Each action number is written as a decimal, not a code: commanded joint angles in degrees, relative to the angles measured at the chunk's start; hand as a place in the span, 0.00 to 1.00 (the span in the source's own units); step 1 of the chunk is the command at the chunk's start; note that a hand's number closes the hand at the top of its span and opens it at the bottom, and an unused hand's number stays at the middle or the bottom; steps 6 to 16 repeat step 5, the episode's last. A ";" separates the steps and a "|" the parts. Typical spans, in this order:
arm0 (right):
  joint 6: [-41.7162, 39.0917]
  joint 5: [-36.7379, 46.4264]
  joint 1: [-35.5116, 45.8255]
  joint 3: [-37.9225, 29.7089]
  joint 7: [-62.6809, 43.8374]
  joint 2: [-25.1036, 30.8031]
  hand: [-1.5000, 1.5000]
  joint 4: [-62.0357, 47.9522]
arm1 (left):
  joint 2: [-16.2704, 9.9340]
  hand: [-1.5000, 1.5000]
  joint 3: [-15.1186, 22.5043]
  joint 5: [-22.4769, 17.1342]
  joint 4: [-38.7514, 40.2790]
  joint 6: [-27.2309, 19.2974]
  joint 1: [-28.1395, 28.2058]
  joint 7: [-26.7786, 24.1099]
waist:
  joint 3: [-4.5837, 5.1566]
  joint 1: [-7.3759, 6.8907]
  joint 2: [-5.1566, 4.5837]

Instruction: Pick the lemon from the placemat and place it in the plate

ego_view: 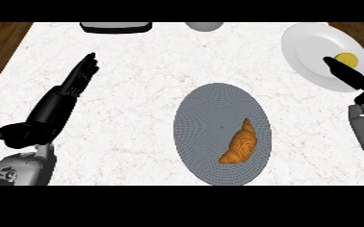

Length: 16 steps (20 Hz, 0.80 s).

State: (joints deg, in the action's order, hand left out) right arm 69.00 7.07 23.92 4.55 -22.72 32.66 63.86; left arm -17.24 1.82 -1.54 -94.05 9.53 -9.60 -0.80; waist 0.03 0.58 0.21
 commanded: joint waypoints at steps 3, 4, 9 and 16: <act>3.28 9.77 -7.34 3.46 -10.21 -1.40 0.00 11.74 | -0.02 0.50 -1.57 0.46 -1.67 1.81 1.30 -0.64 | 0.06 -0.23 0.00; -2.08 7.19 -8.41 -0.96 -8.50 1.13 0.00 13.69 | 0.59 0.50 -2.15 0.29 -1.63 1.85 -0.03 0.73 | 0.01 -0.28 -0.07; -1.70 10.56 -8.47 0.77 -11.51 -0.31 0.00 14.32 | 1.28 0.50 -1.48 2.40 2.03 1.50 -0.92 -1.46 | 0.03 -0.23 -0.10; -1.70 10.56 -8.47 0.77 -11.51 -0.31 0.00 14.32 | 1.28 0.50 -1.48 2.40 2.03 1.50 -0.92 -1.46 | 0.03 -0.23 -0.10</act>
